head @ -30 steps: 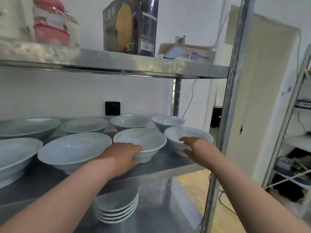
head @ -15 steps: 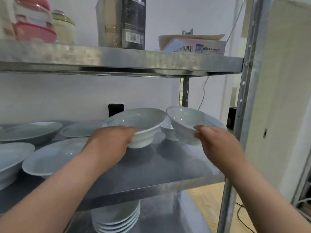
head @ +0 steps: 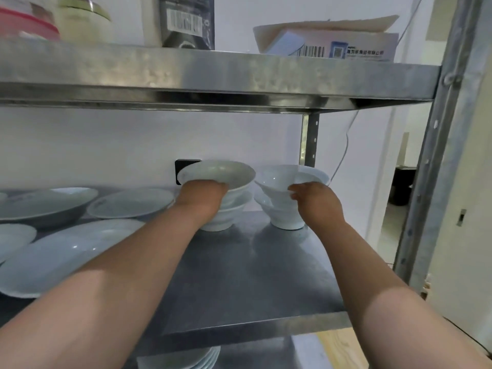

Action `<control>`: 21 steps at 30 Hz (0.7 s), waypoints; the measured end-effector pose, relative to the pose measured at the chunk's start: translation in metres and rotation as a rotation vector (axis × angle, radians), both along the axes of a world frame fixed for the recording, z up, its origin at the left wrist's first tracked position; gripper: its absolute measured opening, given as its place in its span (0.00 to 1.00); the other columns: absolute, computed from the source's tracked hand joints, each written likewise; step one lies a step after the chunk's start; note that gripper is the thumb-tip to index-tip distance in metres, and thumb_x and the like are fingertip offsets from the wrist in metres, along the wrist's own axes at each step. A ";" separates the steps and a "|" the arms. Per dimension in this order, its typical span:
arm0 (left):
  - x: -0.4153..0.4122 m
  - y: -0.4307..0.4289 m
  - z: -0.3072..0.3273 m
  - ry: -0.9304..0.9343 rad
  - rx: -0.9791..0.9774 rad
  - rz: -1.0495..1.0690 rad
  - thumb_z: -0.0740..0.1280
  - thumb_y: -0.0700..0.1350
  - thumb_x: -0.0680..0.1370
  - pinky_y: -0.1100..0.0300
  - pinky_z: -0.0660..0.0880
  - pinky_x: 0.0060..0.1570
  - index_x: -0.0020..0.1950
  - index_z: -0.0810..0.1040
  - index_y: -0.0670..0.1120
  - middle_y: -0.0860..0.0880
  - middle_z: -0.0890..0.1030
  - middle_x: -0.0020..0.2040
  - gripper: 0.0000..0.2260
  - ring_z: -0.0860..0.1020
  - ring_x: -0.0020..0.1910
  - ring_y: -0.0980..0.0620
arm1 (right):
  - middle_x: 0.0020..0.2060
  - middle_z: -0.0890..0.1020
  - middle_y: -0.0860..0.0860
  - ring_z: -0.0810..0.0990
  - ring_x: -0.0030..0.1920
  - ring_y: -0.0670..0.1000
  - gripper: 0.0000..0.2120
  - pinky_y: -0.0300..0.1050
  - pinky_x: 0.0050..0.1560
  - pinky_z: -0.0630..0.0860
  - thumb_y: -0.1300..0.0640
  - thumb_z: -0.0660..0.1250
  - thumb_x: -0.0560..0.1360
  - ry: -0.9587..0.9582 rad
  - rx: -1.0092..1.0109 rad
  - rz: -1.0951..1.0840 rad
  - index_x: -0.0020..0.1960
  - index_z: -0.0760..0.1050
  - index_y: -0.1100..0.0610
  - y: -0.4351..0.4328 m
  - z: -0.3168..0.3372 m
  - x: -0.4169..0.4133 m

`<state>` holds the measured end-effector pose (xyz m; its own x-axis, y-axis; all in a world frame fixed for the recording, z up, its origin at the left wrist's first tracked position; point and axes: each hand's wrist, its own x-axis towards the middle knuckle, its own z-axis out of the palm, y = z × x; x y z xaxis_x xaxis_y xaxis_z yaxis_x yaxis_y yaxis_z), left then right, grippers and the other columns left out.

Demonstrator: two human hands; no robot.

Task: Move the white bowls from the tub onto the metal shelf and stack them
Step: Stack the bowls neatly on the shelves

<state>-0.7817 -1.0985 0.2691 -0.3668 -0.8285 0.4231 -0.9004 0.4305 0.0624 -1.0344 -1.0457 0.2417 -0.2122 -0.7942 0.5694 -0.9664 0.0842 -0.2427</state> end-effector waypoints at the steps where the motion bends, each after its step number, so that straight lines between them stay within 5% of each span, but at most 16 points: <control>1: -0.002 -0.004 -0.002 -0.046 0.013 0.007 0.56 0.47 0.83 0.57 0.72 0.52 0.52 0.76 0.46 0.44 0.80 0.55 0.11 0.77 0.52 0.44 | 0.64 0.78 0.48 0.79 0.58 0.55 0.18 0.46 0.58 0.76 0.55 0.58 0.81 0.008 0.046 -0.002 0.67 0.75 0.42 -0.004 -0.003 -0.001; 6: -0.009 -0.014 -0.010 -0.249 0.036 0.036 0.58 0.44 0.80 0.58 0.65 0.44 0.60 0.73 0.48 0.46 0.77 0.57 0.10 0.75 0.51 0.47 | 0.54 0.81 0.49 0.79 0.40 0.49 0.15 0.36 0.33 0.69 0.51 0.59 0.79 -0.028 0.178 0.025 0.61 0.78 0.42 -0.015 -0.016 -0.010; 10: -0.009 -0.015 -0.006 -0.284 0.002 0.055 0.60 0.42 0.77 0.56 0.70 0.44 0.56 0.73 0.50 0.47 0.75 0.50 0.09 0.72 0.45 0.47 | 0.47 0.81 0.49 0.78 0.44 0.54 0.11 0.43 0.41 0.75 0.60 0.60 0.76 0.036 0.185 0.001 0.52 0.77 0.48 -0.019 -0.013 -0.011; 16: -0.003 -0.026 -0.018 -0.236 0.103 -0.031 0.63 0.57 0.76 0.56 0.67 0.38 0.50 0.71 0.50 0.52 0.74 0.43 0.11 0.74 0.44 0.49 | 0.48 0.82 0.46 0.80 0.50 0.53 0.17 0.47 0.49 0.75 0.38 0.63 0.72 0.243 0.134 0.070 0.55 0.76 0.46 -0.024 -0.019 -0.012; 21: -0.009 -0.029 -0.026 -0.210 0.130 -0.022 0.64 0.50 0.78 0.56 0.67 0.40 0.49 0.68 0.49 0.48 0.75 0.44 0.07 0.74 0.44 0.47 | 0.50 0.81 0.50 0.78 0.50 0.53 0.10 0.47 0.54 0.75 0.45 0.65 0.77 0.269 0.262 0.024 0.54 0.76 0.48 -0.028 -0.016 -0.011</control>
<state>-0.7909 -1.1270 0.2431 -0.4540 -0.8618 0.2262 -0.8900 0.4508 -0.0686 -1.0450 -1.0738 0.2253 -0.0623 -0.9234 0.3788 -0.9951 0.0865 0.0472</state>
